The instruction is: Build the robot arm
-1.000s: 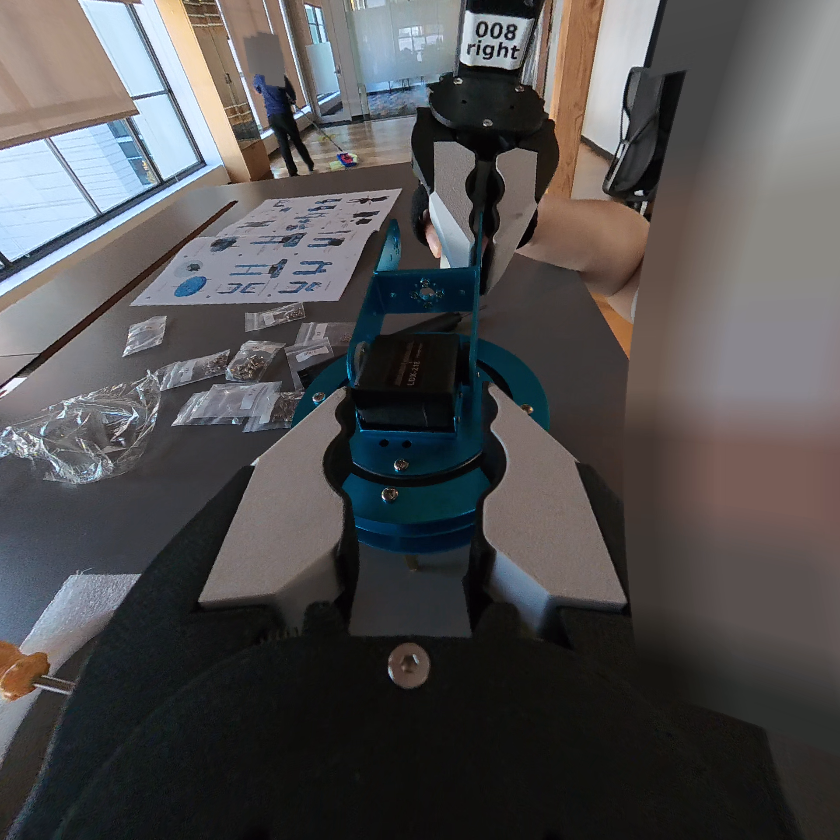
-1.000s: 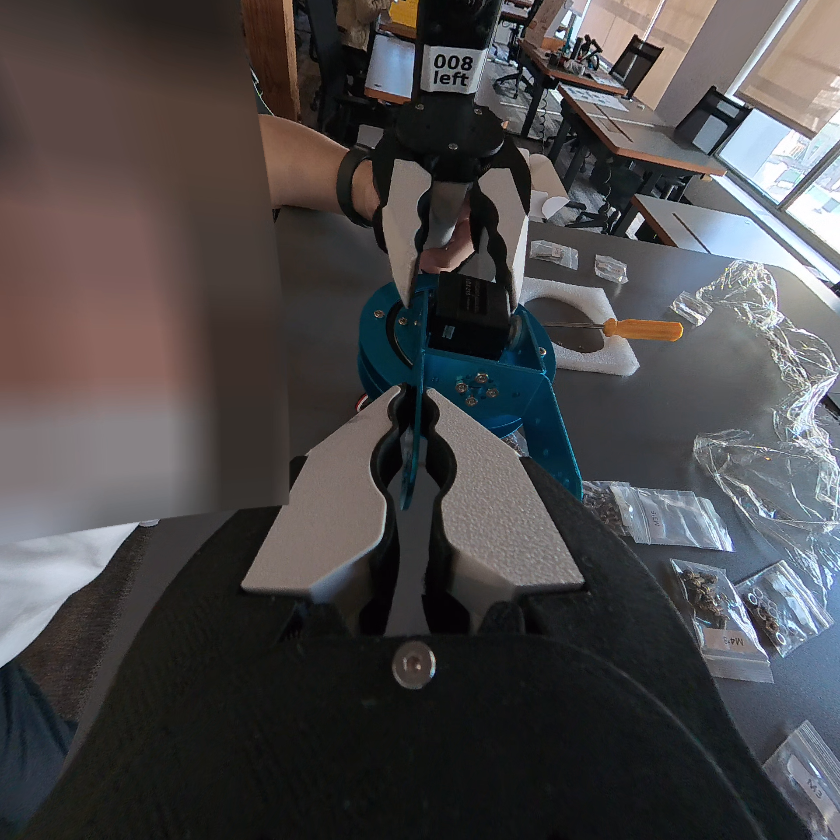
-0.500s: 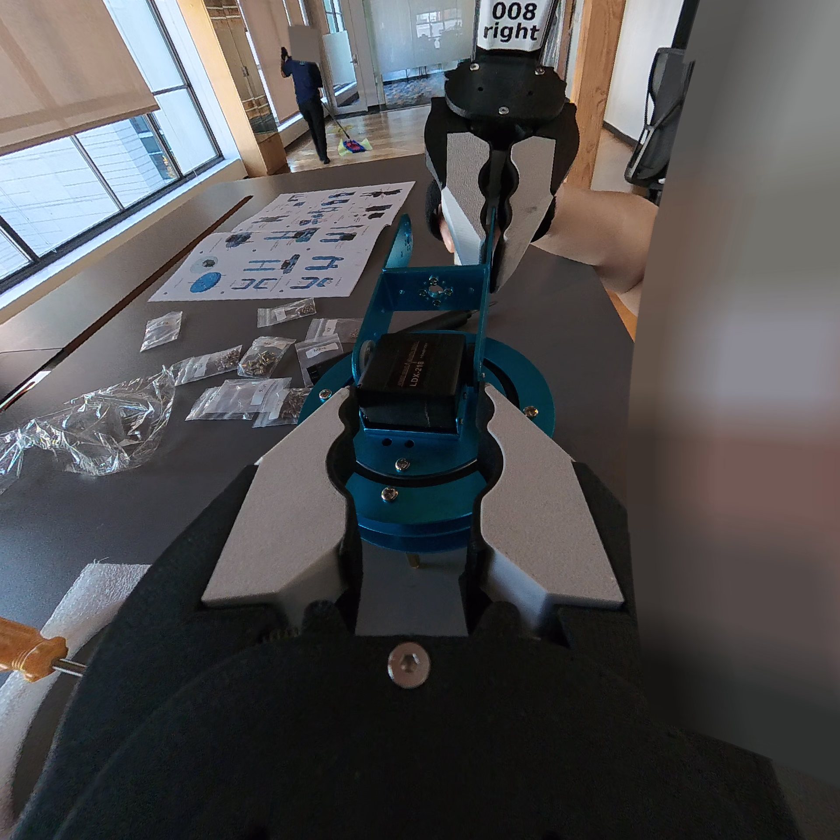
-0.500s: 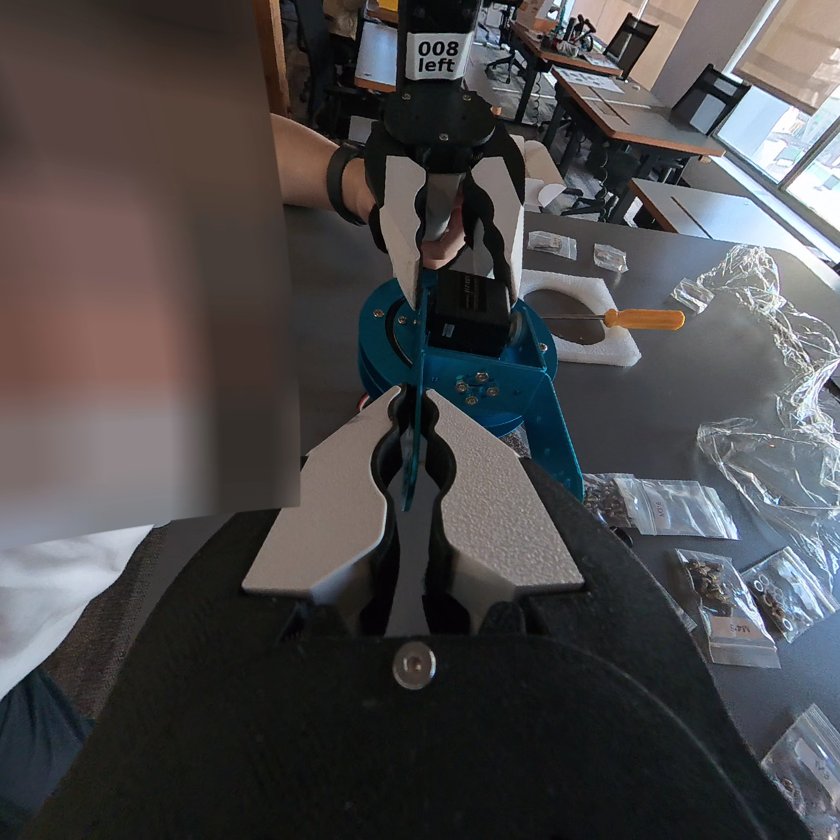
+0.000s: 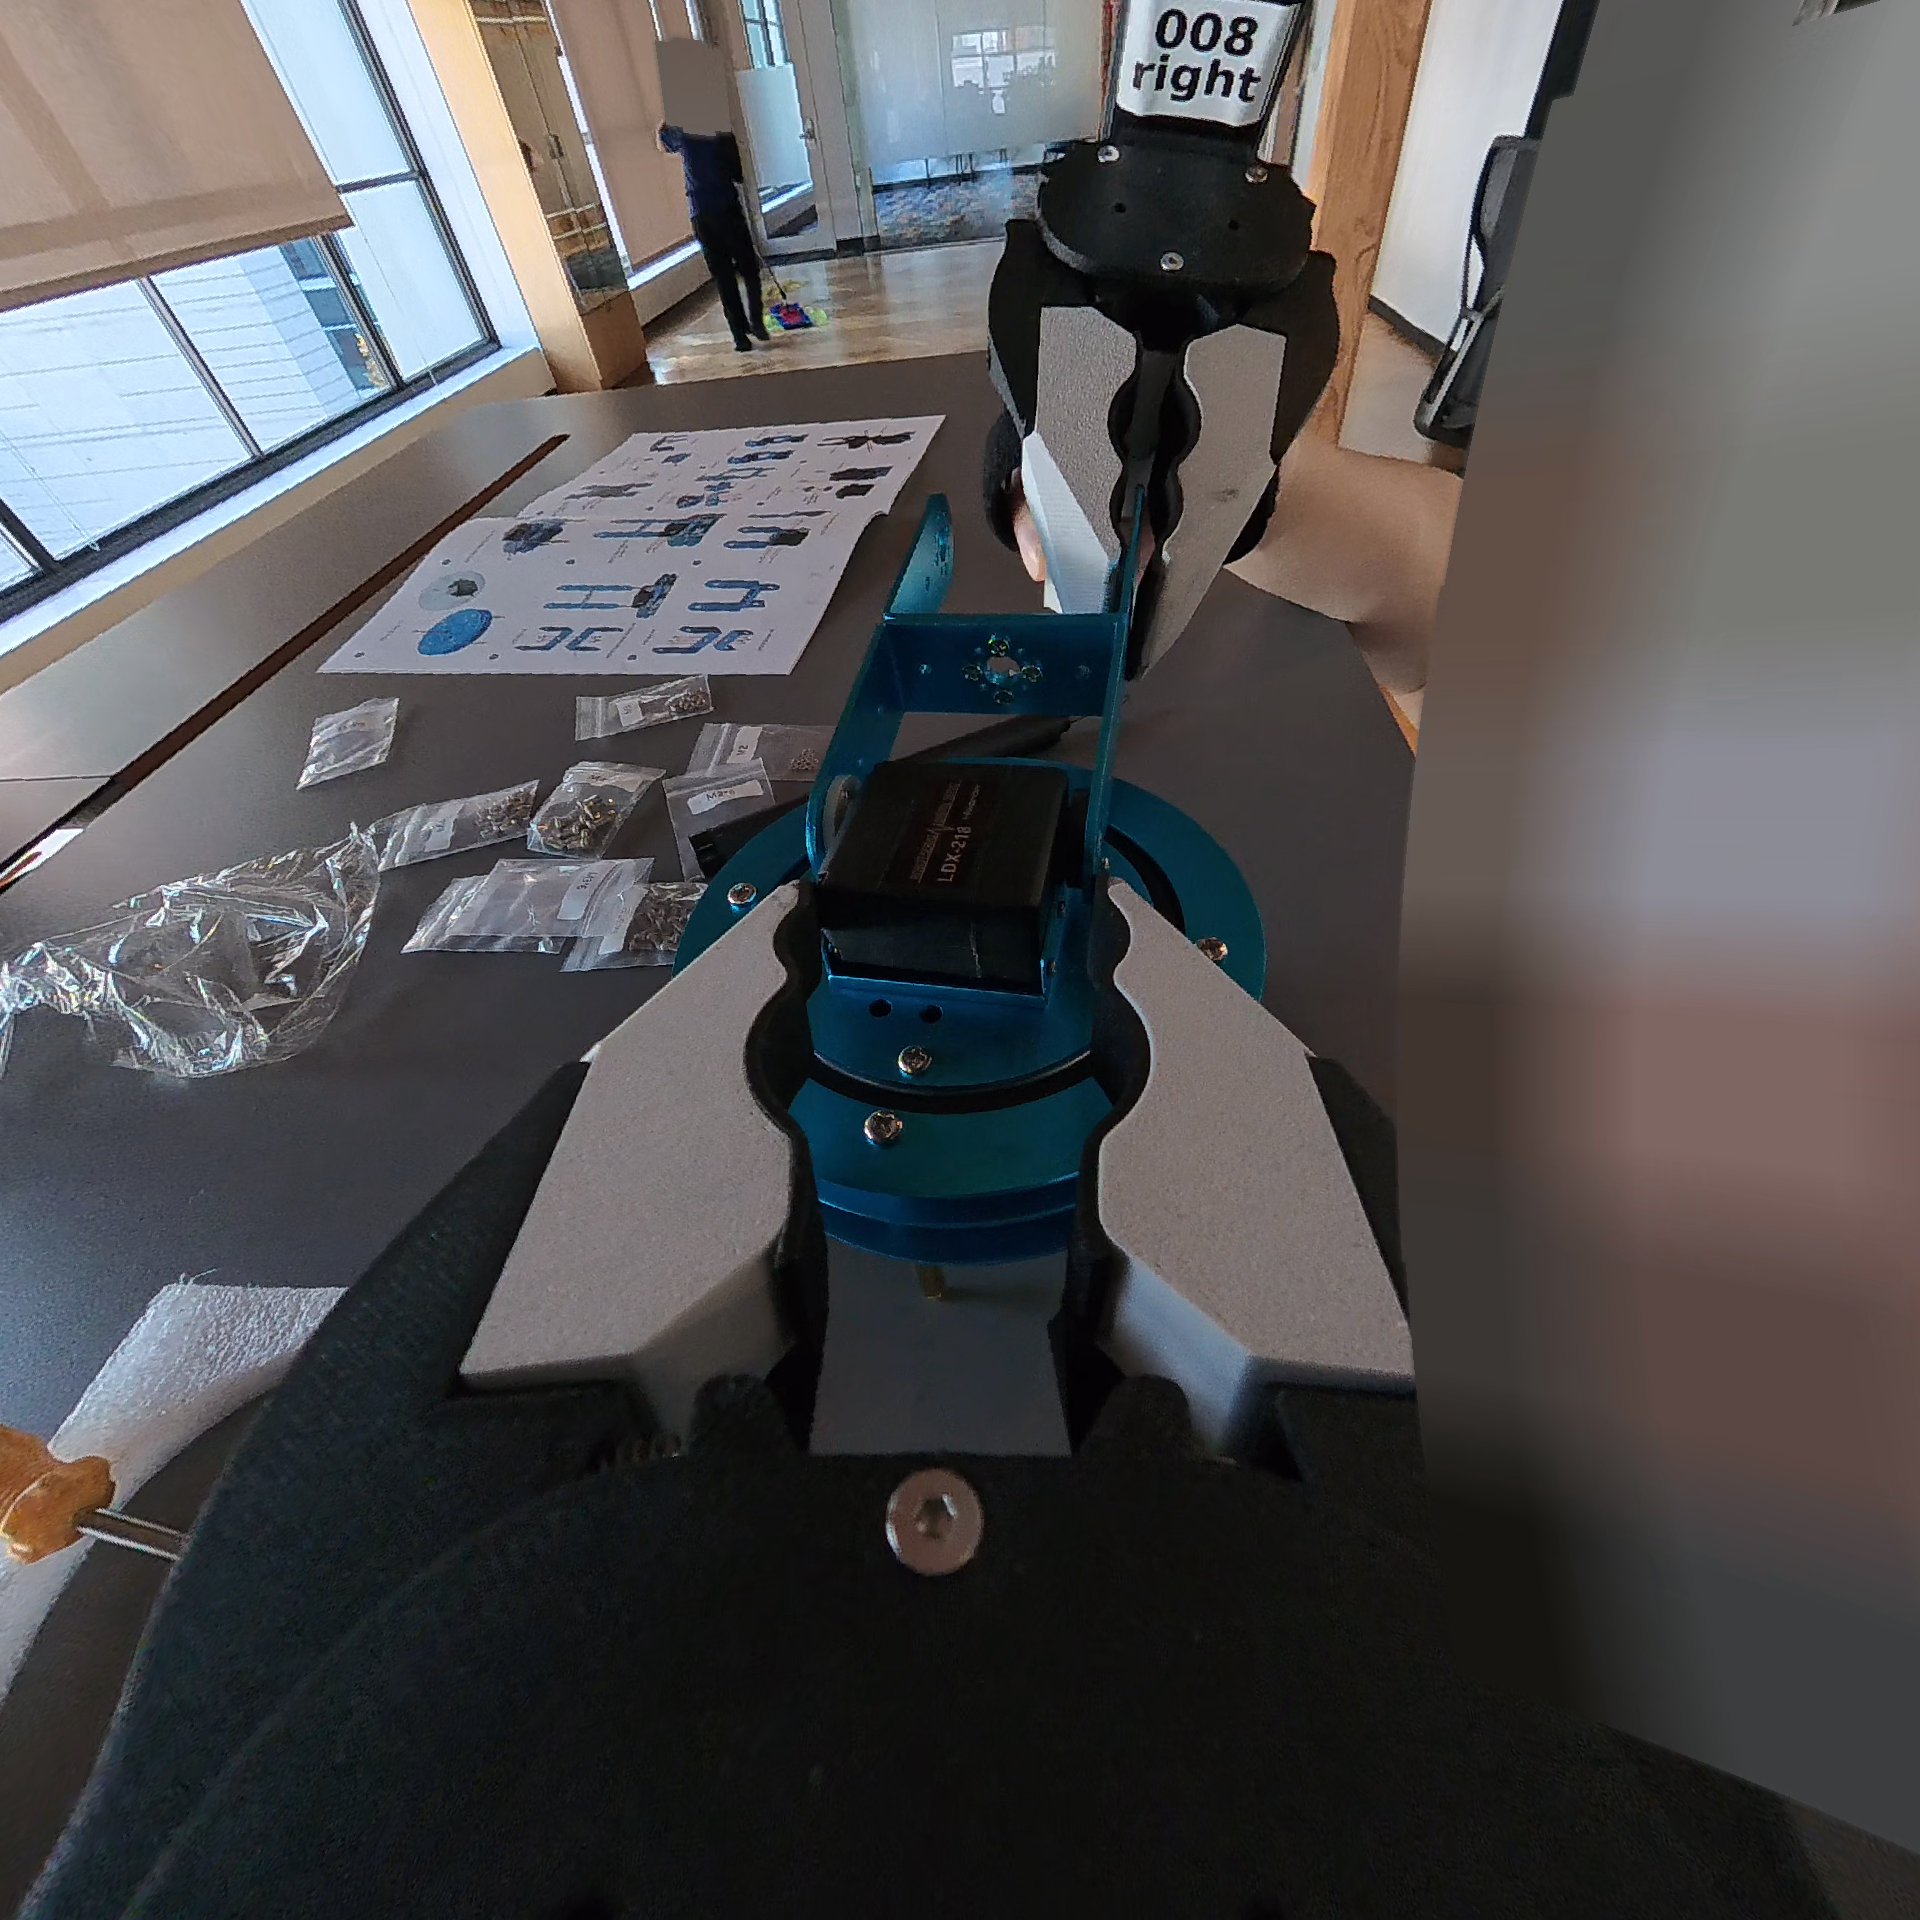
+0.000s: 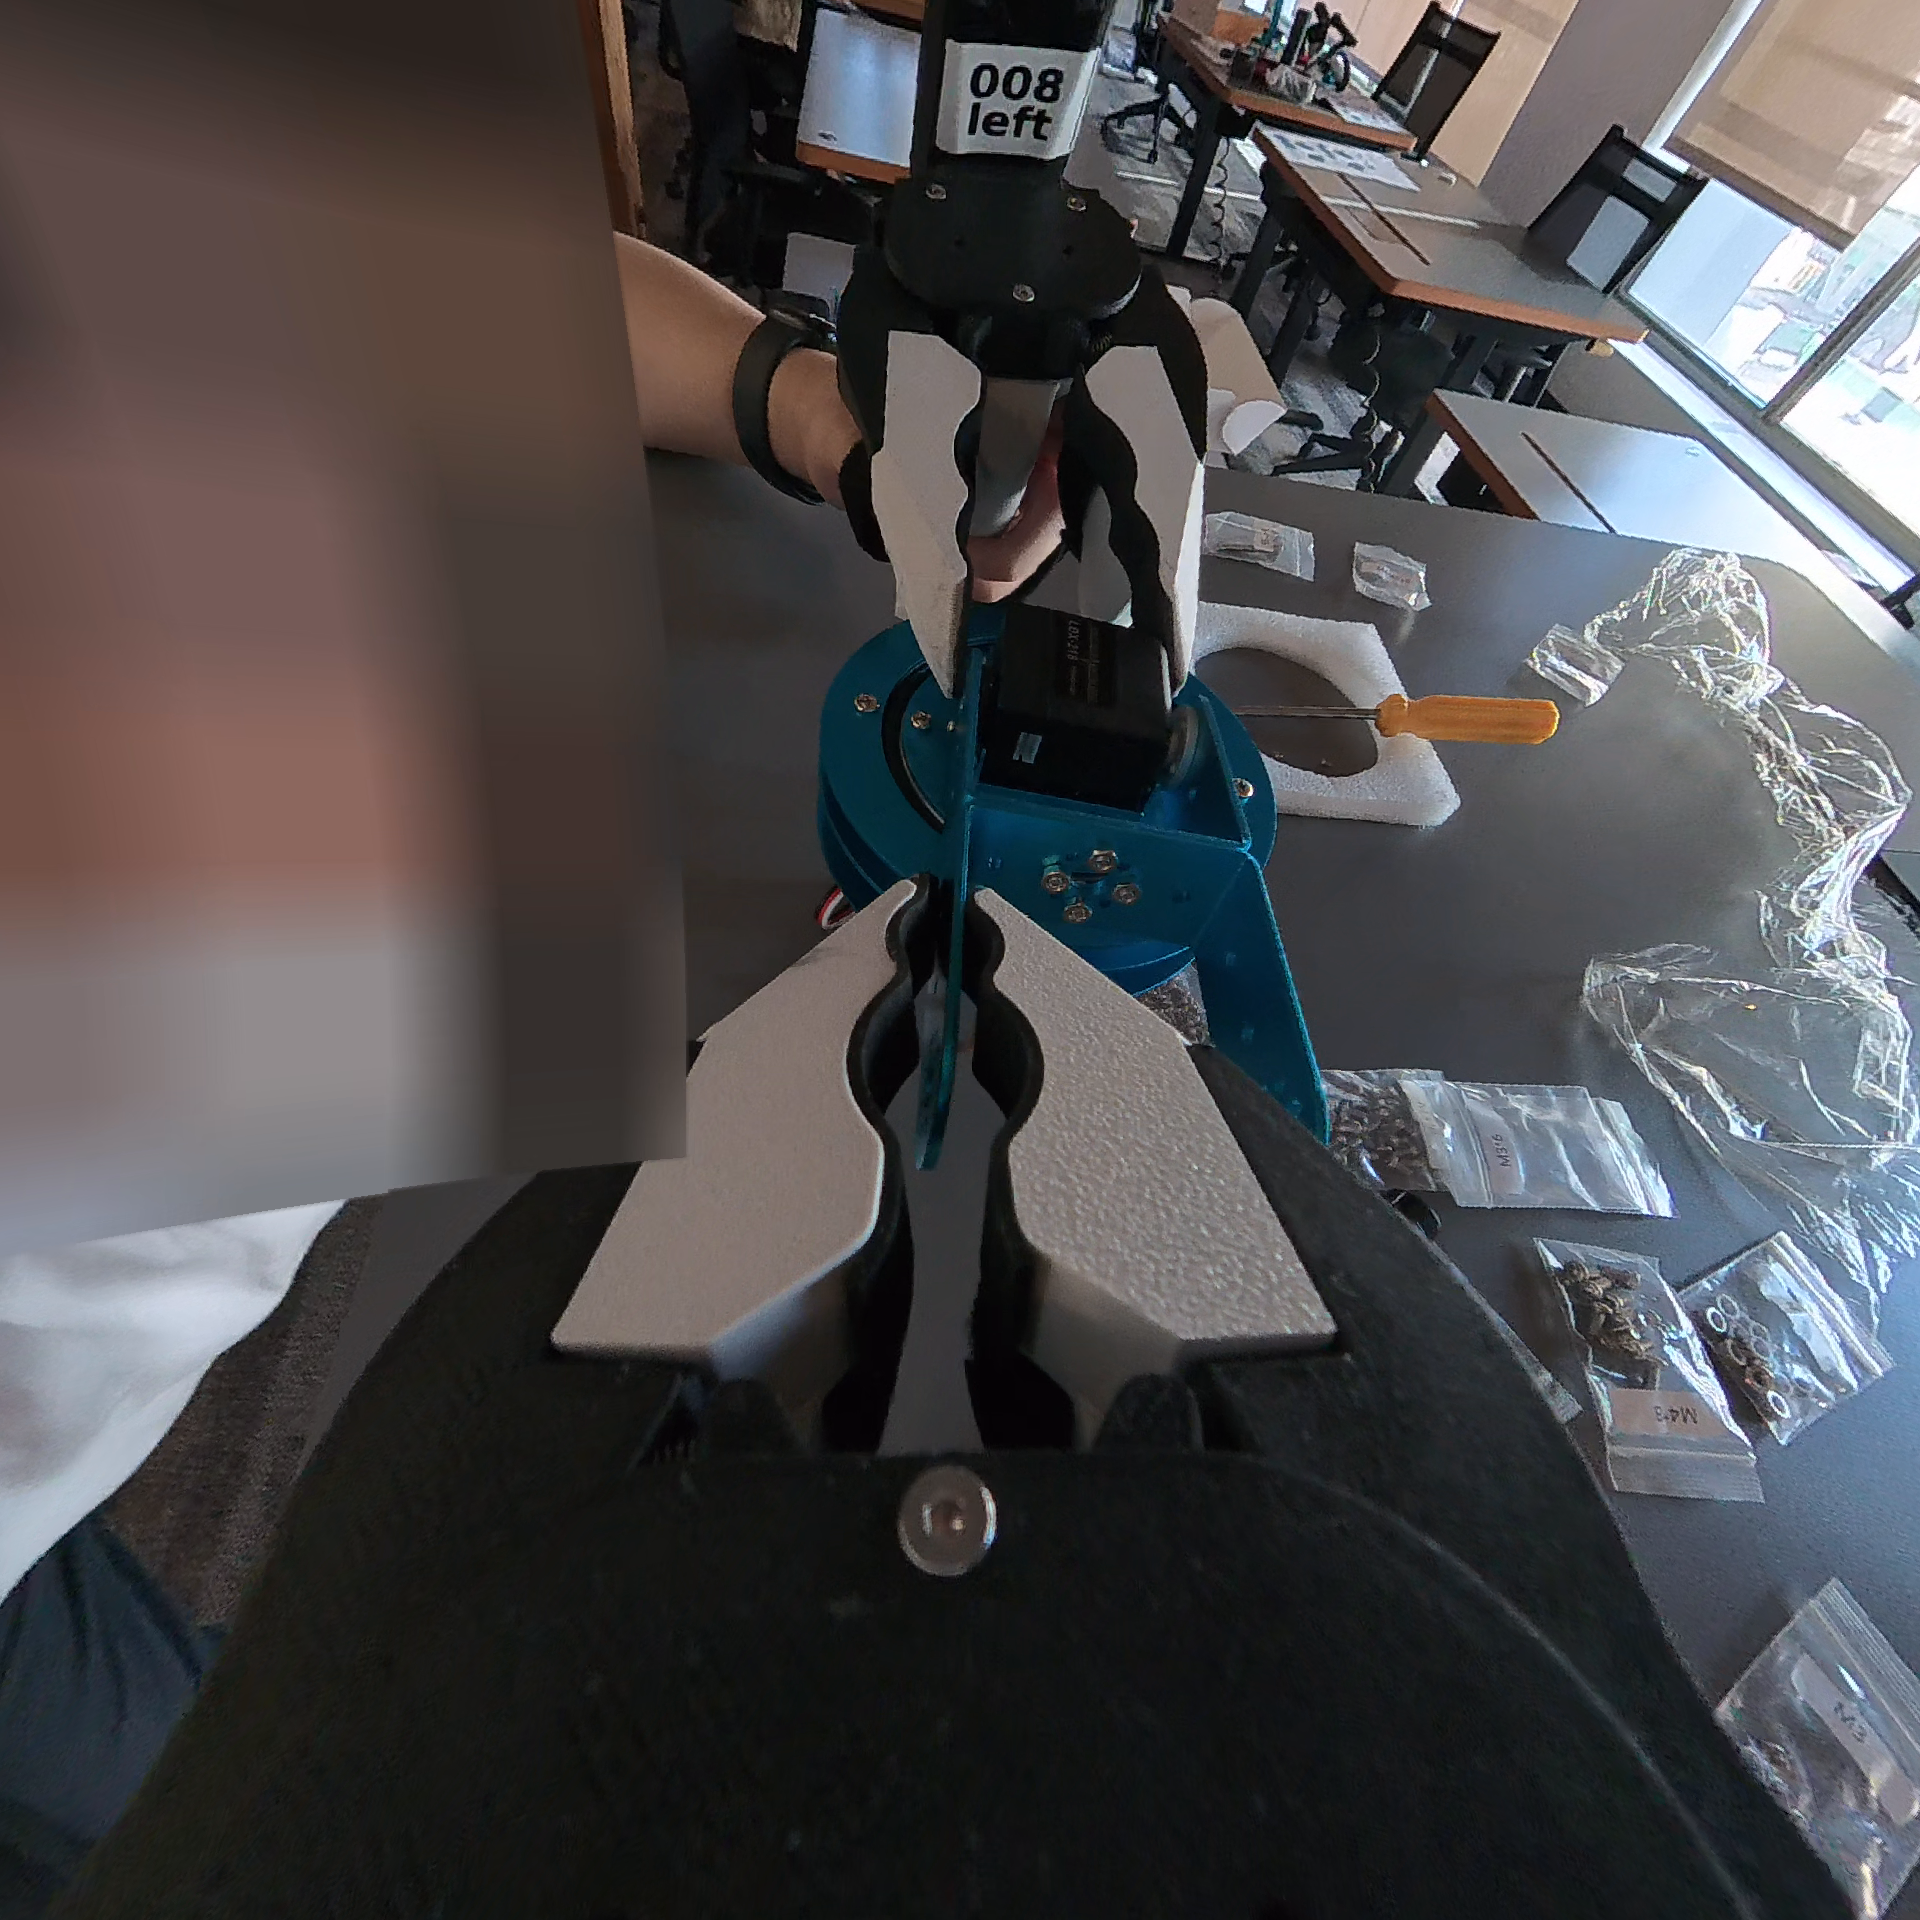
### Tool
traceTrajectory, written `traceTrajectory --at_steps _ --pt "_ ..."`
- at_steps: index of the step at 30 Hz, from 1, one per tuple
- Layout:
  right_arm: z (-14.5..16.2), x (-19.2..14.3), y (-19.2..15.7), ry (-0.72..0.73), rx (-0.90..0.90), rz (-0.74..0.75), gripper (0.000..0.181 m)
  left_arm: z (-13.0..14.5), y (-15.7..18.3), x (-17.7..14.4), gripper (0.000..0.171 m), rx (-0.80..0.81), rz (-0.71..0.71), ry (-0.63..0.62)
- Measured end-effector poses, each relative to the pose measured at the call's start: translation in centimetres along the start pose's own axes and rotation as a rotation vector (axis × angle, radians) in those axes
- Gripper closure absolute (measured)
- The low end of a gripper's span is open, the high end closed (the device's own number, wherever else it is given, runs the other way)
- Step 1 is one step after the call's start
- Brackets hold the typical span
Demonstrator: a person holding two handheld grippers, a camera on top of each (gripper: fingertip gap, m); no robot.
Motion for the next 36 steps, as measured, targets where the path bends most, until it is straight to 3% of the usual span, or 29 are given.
traceTrajectory --at_steps 36 --pt "0.31 0.61 -0.85 -0.084 -0.072 0.046 0.179 -0.01 0.2 0.0 0.12 0.032 -0.03 -0.019"
Point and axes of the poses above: each gripper's, where its closed fingertips meet, x out along the fingers, z out of its underside, y = z × x across the jaws, the point moved 7 cm from there along -x, back along the fingers, and after that the axes turned 11 degrees about -y, right-handed, at the moved point
